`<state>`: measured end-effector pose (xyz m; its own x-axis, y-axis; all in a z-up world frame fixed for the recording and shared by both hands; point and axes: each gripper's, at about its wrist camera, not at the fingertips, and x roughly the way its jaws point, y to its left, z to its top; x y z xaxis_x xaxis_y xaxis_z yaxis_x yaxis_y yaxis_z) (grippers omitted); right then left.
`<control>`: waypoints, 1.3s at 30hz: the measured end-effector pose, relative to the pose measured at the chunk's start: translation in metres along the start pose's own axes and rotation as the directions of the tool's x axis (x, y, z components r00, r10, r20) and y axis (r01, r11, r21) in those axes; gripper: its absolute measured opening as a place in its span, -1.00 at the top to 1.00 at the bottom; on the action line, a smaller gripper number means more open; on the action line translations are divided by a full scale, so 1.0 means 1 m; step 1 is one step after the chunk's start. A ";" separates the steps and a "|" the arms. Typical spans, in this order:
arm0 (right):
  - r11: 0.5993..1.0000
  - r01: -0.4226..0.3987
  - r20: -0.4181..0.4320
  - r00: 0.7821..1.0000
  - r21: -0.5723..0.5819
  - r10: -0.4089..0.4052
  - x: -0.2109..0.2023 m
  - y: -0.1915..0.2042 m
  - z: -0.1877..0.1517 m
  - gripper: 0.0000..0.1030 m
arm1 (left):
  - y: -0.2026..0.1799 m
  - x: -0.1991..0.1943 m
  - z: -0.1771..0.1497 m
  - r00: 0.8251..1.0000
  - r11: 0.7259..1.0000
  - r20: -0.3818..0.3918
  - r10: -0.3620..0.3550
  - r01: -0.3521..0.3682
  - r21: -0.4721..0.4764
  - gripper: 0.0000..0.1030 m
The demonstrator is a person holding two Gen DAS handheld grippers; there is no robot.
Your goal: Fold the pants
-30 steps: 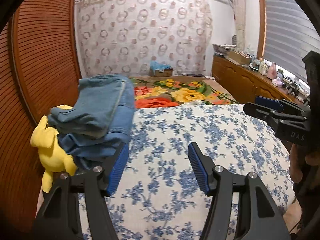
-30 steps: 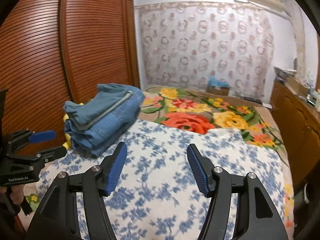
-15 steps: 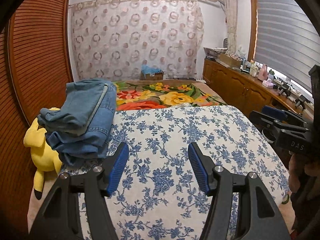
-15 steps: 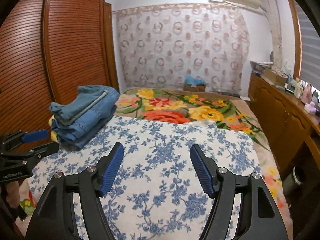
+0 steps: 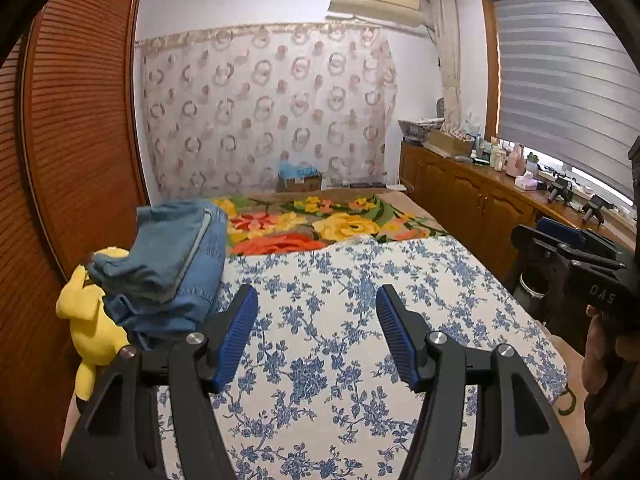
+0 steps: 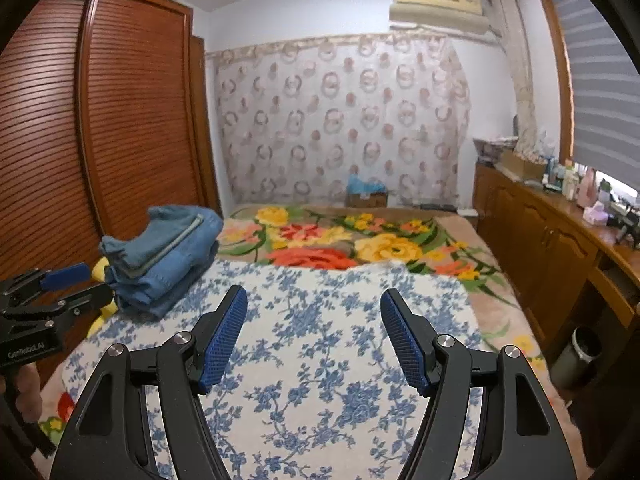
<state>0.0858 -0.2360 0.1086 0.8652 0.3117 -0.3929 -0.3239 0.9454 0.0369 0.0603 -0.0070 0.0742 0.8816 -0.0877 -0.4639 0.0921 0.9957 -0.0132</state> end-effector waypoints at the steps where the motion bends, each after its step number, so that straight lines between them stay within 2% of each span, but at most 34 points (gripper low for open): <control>1: 1.000 0.003 0.010 1.000 0.002 -0.003 -0.003 0.000 0.001 -0.38 | -0.001 -0.003 0.002 1.000 1.000 0.009 -0.001 0.001 0.001 -0.19; 11: 1.000 0.031 0.077 0.997 -0.005 -0.030 -0.026 0.007 0.009 -0.39 | -0.001 -0.025 0.010 0.998 1.000 0.069 0.005 -0.005 -0.003 -0.19; 39: 0.999 0.033 0.070 0.997 -0.014 -0.032 -0.025 0.013 0.003 -0.40 | 0.008 -0.029 0.008 0.997 1.000 0.076 0.018 -0.017 -0.011 -0.19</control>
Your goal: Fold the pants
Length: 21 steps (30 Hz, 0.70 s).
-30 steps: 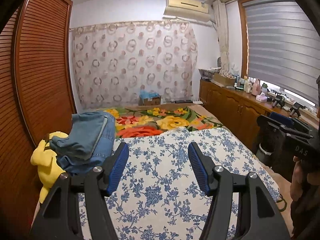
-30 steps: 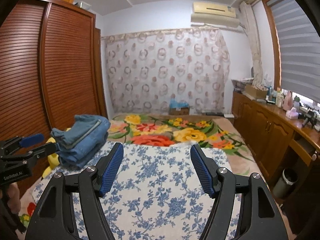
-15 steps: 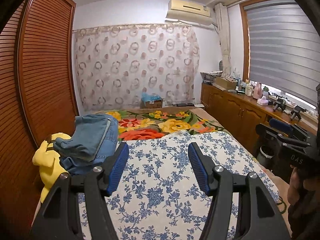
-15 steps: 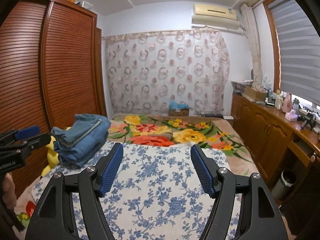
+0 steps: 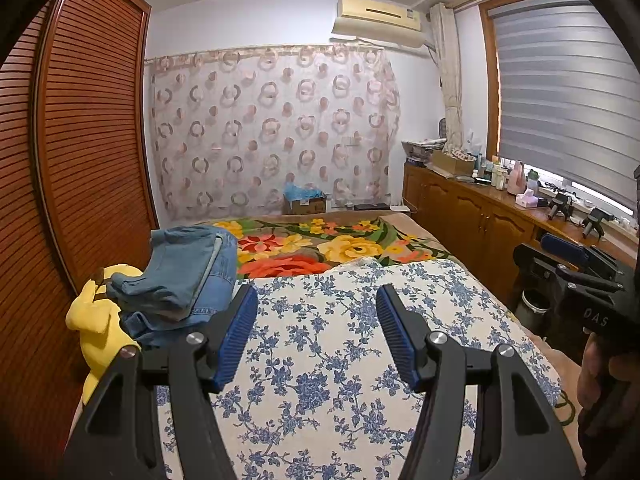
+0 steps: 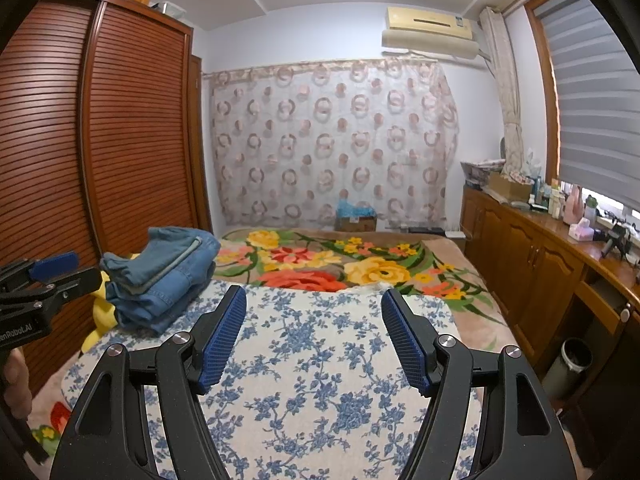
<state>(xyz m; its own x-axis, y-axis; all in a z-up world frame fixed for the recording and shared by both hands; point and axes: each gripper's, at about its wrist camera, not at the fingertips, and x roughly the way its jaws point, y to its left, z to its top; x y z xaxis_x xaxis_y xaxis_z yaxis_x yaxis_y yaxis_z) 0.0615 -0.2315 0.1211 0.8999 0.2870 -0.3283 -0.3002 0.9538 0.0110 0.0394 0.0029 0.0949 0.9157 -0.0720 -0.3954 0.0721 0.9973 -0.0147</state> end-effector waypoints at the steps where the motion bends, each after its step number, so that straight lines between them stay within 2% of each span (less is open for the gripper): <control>1: 1.000 0.000 0.000 1.000 0.001 0.000 0.000 0.000 0.000 -0.40 | 0.001 0.000 0.000 1.000 1.000 0.000 0.001 -0.001 0.000 -0.19; 21: 1.000 -0.001 0.000 1.000 0.001 0.001 0.000 -0.001 0.000 -0.41 | 0.002 0.000 -0.002 1.000 1.000 0.000 0.001 -0.001 0.003 -0.19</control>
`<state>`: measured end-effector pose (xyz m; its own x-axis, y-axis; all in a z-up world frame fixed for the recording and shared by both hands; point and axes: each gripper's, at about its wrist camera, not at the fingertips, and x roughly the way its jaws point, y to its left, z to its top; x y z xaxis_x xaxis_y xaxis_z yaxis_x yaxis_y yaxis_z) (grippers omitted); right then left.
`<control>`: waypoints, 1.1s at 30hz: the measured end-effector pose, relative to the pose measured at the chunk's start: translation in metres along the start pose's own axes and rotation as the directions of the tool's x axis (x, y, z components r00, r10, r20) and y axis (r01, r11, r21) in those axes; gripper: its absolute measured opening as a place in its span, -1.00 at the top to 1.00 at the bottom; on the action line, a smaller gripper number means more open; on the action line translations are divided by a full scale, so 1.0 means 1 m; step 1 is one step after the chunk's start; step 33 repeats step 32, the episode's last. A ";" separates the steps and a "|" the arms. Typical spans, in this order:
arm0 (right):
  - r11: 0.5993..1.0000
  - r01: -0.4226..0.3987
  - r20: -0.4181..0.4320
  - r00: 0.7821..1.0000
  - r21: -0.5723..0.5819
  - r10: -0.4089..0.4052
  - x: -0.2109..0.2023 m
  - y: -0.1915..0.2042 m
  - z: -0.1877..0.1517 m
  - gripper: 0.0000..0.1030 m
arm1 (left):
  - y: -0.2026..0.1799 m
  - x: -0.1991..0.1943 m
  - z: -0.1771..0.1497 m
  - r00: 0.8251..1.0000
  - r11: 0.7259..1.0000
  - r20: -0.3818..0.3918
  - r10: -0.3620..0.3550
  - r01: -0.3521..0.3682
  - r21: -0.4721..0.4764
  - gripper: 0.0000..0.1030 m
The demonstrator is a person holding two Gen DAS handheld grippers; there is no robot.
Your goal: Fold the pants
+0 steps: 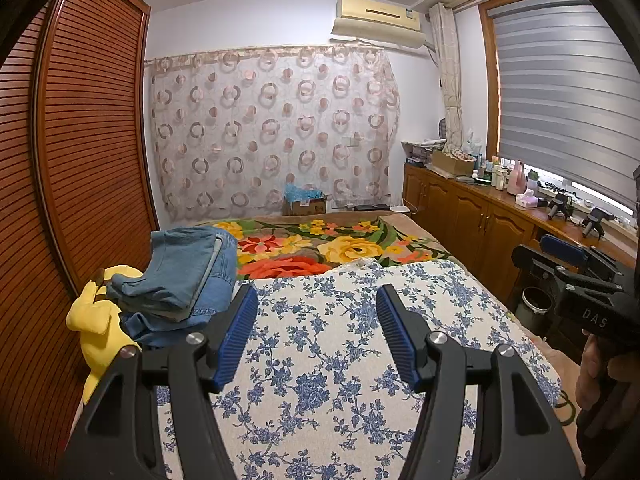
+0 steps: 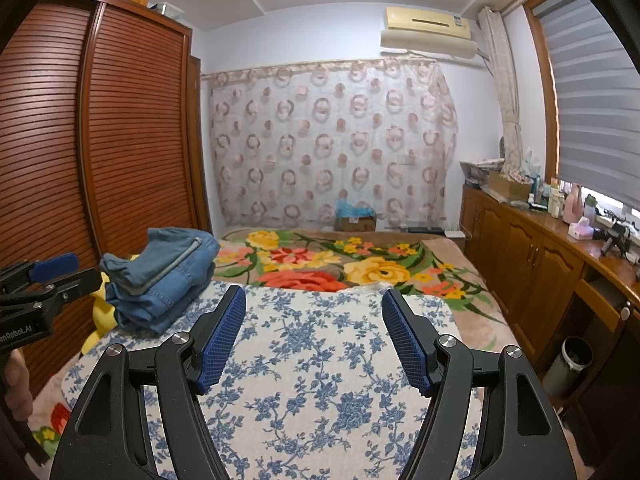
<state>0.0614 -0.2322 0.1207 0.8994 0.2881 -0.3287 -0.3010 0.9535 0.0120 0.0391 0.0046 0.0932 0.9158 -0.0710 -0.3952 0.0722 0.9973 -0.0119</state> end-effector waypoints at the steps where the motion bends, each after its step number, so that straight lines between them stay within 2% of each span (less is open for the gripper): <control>1: 1.000 0.000 0.000 1.000 0.000 0.000 0.000 0.000 0.000 -0.41 | 0.000 0.000 0.000 1.000 1.000 0.000 0.000 0.000 0.001 -0.19; 33: 1.000 0.000 0.000 1.000 0.002 0.000 0.000 -0.001 0.000 -0.42 | -0.001 0.000 0.000 1.000 1.000 0.001 0.000 0.000 0.001 -0.19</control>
